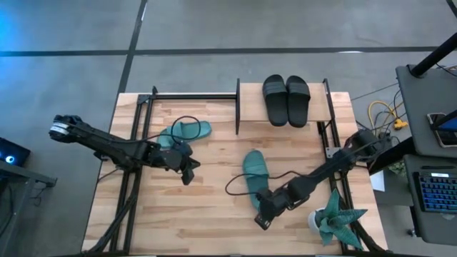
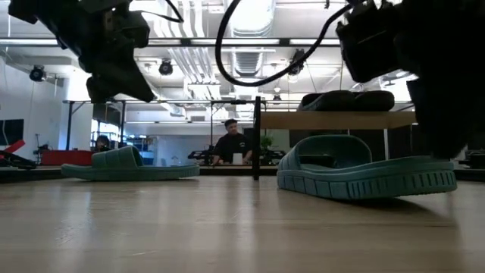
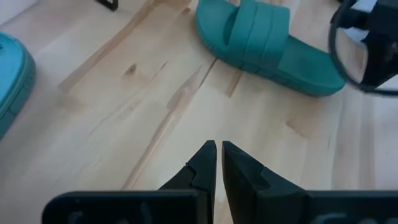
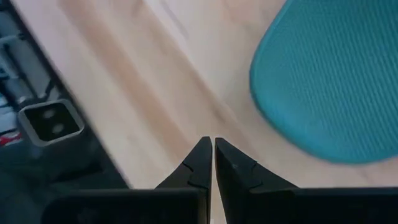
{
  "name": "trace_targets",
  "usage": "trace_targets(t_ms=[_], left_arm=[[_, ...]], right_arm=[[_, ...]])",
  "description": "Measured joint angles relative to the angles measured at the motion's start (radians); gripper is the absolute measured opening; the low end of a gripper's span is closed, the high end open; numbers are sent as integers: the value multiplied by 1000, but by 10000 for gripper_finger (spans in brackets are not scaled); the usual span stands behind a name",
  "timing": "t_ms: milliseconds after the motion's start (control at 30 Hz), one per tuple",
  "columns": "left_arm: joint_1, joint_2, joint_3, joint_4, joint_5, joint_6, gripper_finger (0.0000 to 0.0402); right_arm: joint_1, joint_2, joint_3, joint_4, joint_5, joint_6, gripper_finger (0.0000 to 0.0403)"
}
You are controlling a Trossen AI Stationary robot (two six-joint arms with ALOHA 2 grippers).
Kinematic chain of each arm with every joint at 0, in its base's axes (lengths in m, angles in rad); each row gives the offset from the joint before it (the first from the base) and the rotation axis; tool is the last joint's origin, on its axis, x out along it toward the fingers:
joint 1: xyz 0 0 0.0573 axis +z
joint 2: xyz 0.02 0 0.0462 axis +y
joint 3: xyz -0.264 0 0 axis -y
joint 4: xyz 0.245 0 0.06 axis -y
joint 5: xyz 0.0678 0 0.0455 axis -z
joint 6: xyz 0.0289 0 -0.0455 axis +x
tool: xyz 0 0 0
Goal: Pick and place slides into the shelf
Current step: Put the bottom green slipper under the shelf
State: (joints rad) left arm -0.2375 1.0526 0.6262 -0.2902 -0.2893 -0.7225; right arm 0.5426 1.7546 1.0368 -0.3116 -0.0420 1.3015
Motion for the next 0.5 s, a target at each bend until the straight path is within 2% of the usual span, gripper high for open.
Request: trace_targets(t_ms=[233,500], left_arm=[[0,1,0,-7,0,6,11],[0,5,-1,-6,1,2,11]], right_arm=[[-39,14,-5,-12,133,-1,13],[-179,14,-26,-22,236,-86,13]])
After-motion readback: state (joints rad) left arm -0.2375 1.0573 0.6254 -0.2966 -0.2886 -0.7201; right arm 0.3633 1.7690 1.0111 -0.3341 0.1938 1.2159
